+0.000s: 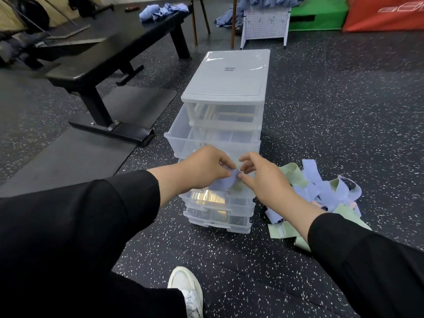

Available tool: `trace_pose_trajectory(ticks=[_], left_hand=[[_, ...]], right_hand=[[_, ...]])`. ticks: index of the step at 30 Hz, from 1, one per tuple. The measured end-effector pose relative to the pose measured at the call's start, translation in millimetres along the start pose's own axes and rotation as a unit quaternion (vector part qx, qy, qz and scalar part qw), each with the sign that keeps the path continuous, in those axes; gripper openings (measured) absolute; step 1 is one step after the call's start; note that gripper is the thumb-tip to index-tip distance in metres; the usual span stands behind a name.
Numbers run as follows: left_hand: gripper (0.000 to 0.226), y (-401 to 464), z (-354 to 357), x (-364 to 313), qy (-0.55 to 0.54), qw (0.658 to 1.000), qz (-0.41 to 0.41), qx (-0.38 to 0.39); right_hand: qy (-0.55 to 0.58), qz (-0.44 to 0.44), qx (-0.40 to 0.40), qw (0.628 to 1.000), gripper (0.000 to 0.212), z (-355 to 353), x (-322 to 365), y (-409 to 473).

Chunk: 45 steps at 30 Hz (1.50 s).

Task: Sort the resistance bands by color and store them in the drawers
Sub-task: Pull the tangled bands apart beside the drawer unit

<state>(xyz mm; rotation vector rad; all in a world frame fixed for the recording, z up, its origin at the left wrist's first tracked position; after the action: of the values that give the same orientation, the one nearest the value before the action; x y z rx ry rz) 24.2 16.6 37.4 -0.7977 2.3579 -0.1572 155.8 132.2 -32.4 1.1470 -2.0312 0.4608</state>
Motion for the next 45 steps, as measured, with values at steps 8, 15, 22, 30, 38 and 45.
trace_pose_trajectory(ticks=[8, 15, 22, 30, 38, 45], left_hand=[[0.018, -11.0, -9.2, -10.0, -0.034, 0.998, 0.009, -0.056], [0.018, -15.7, -16.3, -29.4, -0.138, 0.988, 0.065, -0.034], [0.012, -7.4, -6.2, -55.5, -0.191, 0.977, 0.08, -0.059], [0.013, 0.2, 9.4, -56.3, -0.023, 0.996, 0.075, -0.031], [0.03, 1.0, 18.9, -28.9, 0.184, 0.979, 0.083, 0.041], [0.04, 0.7, 55.1, -9.3, 0.311, 0.939, 0.133, 0.058]], right_hand=[[0.023, -0.012, 0.04, 0.999, 0.037, -0.9, -3.6, -4.7], [0.087, -0.094, 0.0, 0.992, 0.037, -20.3, -2.8, -13.0], [0.06, -0.023, -0.047, 0.997, 0.025, -72.7, -23.4, -38.0], [0.022, 0.068, -0.098, 0.993, 0.027, -116.7, -62.0, -59.5], [0.031, 0.084, -0.104, 0.991, 0.019, -117.0, -55.3, -52.8], [-0.051, 0.141, -0.064, 0.987, 0.01, -112.8, -80.4, -47.4]])
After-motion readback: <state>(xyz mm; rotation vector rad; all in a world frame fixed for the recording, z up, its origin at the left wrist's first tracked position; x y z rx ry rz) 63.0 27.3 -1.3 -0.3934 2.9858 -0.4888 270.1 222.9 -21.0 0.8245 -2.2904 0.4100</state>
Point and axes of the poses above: each hand's wrist, its own y-axis towards the middle knuckle, its own z-axis out of the palm, x = y × z, the point moved 1 cm from there along y, towards the middle knuckle, and after that the axes turned 4 degrees about -z, right-handed, at the moved point
